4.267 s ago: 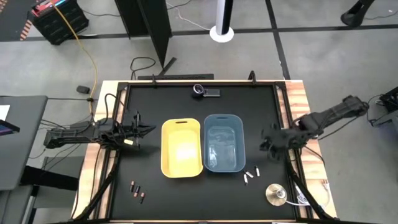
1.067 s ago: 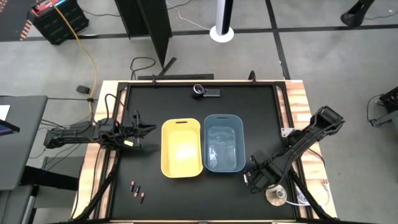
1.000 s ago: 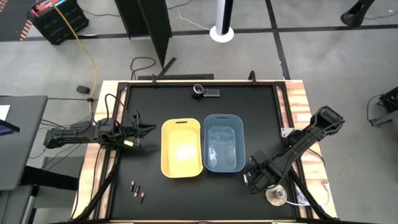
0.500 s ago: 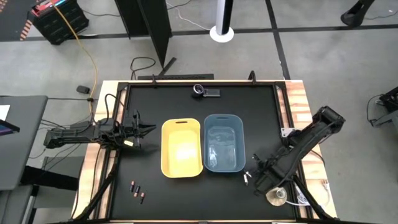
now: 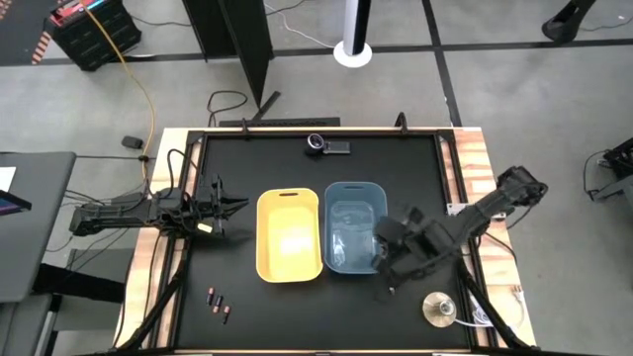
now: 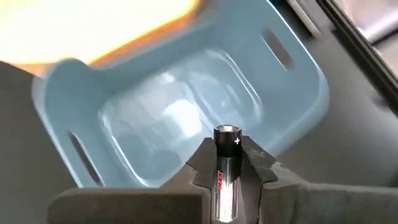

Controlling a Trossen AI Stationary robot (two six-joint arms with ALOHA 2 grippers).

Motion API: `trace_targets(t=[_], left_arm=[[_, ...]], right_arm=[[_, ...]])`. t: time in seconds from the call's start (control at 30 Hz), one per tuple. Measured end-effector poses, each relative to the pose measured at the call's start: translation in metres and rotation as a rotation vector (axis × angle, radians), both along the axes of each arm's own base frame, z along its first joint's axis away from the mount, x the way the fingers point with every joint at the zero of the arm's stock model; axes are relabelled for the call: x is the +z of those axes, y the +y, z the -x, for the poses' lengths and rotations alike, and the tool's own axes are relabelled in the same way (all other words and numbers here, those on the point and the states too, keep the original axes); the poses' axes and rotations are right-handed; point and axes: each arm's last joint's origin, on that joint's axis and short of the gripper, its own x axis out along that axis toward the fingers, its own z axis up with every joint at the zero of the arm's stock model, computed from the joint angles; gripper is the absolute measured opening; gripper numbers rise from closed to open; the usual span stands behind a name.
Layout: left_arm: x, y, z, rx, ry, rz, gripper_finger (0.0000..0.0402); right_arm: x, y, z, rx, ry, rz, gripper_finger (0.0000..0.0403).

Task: Sort batteries
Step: Put the right silver battery into the blue bin

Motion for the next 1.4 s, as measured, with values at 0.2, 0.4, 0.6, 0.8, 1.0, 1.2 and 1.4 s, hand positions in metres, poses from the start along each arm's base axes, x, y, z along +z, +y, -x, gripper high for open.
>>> trace_targets(t=[0.2, 0.4, 0.6, 0.8, 1.0, 1.2, 1.4], left_arm=[[0.0, 0.0, 0.0, -0.006, -0.001, 0.009, 0.0039], [-0.002, -0.002, 0.0, -0.063, 0.014, 0.016, 0.0039], [-0.002, -0.003, -0.001, -0.1, 0.018, 0.023, 0.0039], [-0.002, -0.003, -0.001, -0.103, 0.016, 0.049, 0.0039], [-0.004, -0.003, -0.001, -0.105, 0.029, 0.047, 0.0039], [-0.004, -0.003, -0.001, -0.105, 0.032, 0.042, 0.0039], [-0.004, -0.003, -0.001, -0.103, 0.033, 0.043, 0.0039]], right_arm=[[-0.007, -0.022, -0.031, 0.129, -0.033, 0.007, 0.0077], [-0.009, -0.037, -0.034, 0.094, 0.007, 0.01, 0.0179], [-0.008, -0.033, -0.031, 0.11, 0.011, 0.01, 0.0285], [0.007, -0.003, 0.003, 0.131, -0.043, -0.057, 0.0302], [0.0, 0.036, 0.045, 0.077, 0.0, -0.089, 0.0301], [-0.01, 0.068, 0.076, 0.01, -0.027, -0.094, 0.0301], [-0.031, 0.092, 0.088, -0.07, -0.008, -0.092, 0.0301]])
